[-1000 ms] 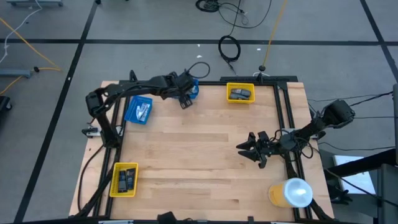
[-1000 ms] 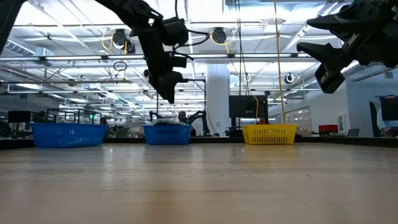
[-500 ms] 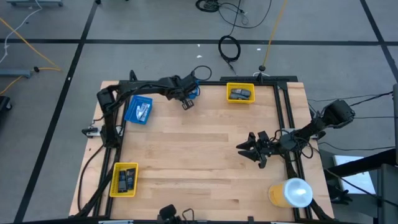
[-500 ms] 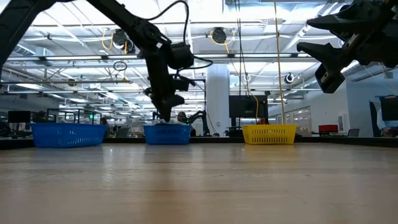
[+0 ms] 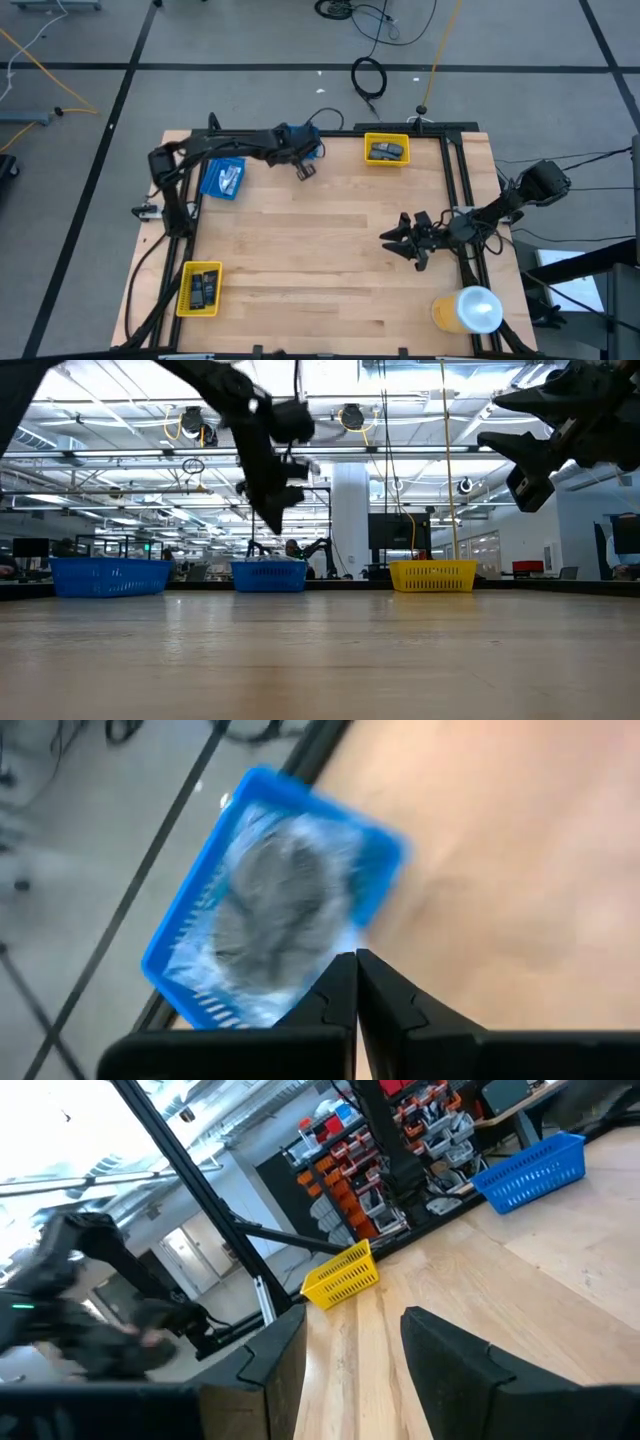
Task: Pick & Place Travel size toiletries
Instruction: Return to Home Position
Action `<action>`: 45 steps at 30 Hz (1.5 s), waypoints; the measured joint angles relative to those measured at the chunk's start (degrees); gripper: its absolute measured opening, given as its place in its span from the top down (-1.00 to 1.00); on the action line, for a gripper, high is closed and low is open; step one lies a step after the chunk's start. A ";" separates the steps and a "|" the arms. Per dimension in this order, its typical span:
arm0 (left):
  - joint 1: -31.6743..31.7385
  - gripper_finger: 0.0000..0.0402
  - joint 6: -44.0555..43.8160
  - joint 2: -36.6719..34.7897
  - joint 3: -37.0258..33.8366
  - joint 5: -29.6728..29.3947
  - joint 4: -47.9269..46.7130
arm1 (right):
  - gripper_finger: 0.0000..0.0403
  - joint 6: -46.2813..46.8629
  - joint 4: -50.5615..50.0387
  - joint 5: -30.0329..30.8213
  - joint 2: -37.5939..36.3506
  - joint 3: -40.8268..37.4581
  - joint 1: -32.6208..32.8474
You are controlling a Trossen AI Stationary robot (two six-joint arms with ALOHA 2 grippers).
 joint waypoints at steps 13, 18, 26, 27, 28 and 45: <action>-30.56 0.96 4.50 -26.71 -31.64 -1.74 32.64 | 0.23 0.13 -2.96 0.02 0.00 0.00 1.47; -37.68 0.98 0.08 -41.65 -46.91 3.39 40.82 | 0.23 -0.90 -2.73 0.13 -0.02 0.00 1.48; -44.36 0.95 -2.14 -65.57 -63.52 7.44 46.33 | 0.23 -2.60 -2.35 0.54 -0.02 0.01 1.36; -44.78 0.96 -2.35 -68.12 -65.07 7.53 46.68 | 0.23 -2.64 -2.39 1.12 0.00 0.00 1.38; -45.12 0.98 -2.74 -70.87 -66.68 7.55 46.81 | 0.23 -2.69 -2.39 1.57 -0.02 0.00 1.38; -45.73 0.98 -3.12 -101.26 -79.01 14.94 38.56 | 0.23 -2.75 -3.23 1.53 -0.02 0.00 1.38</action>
